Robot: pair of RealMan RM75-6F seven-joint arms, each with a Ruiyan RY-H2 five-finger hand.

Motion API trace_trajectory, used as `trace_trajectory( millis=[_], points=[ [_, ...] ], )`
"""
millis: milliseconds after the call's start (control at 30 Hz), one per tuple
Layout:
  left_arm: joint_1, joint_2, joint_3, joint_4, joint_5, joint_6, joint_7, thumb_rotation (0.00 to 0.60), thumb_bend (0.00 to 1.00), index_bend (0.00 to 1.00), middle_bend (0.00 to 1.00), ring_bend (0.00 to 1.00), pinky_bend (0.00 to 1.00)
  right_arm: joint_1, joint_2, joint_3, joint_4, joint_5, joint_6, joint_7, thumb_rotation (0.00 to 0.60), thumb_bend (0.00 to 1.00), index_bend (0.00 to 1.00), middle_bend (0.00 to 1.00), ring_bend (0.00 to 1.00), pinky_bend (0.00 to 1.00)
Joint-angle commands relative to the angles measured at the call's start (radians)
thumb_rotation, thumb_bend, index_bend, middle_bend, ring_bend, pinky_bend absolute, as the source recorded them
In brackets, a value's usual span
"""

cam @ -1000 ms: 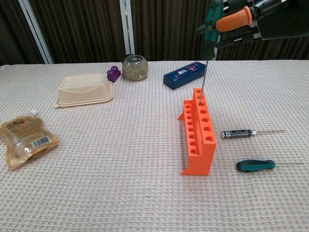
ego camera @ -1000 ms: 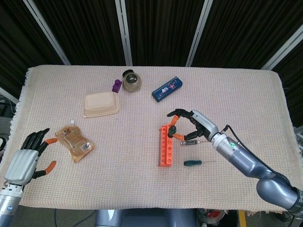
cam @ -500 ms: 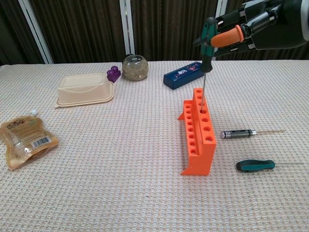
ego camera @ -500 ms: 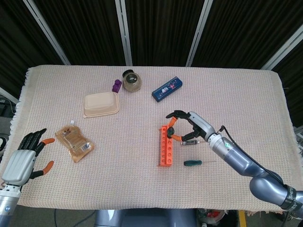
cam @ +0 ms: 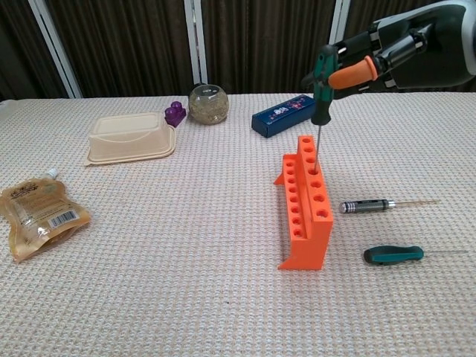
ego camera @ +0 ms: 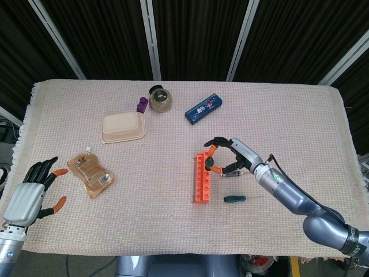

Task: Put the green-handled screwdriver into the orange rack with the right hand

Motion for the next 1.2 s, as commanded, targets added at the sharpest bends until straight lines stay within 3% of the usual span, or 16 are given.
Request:
trace_trajectory(
  millis=[33,600,1200],
  points=[
    [0.001,0.000,0.000,-0.001,-0.001,0.001,0.000,0.600,0.32,0.22,0.00,0.00,0.00,0.009,-0.010,-0.016,0.009,-0.010,0.002,0.000,0.600,0.30,0.63,0.22,0.00,0.00],
    [-0.004,-0.005,0.002,0.006,-0.008,-0.011,0.000,0.600,0.32,0.22,0.00,0.00,0.00,0.054,-0.090,-0.151,0.071,-0.049,0.135,-0.053,0.600,0.30,0.63,0.22,0.00,0.00],
    [-0.008,-0.010,0.003,0.016,-0.014,-0.019,-0.009,0.600,0.32,0.22,0.00,0.00,0.00,0.088,-0.120,-0.234,0.097,-0.045,0.207,-0.072,0.600,0.30,0.60,0.21,0.00,0.00]
  ],
)
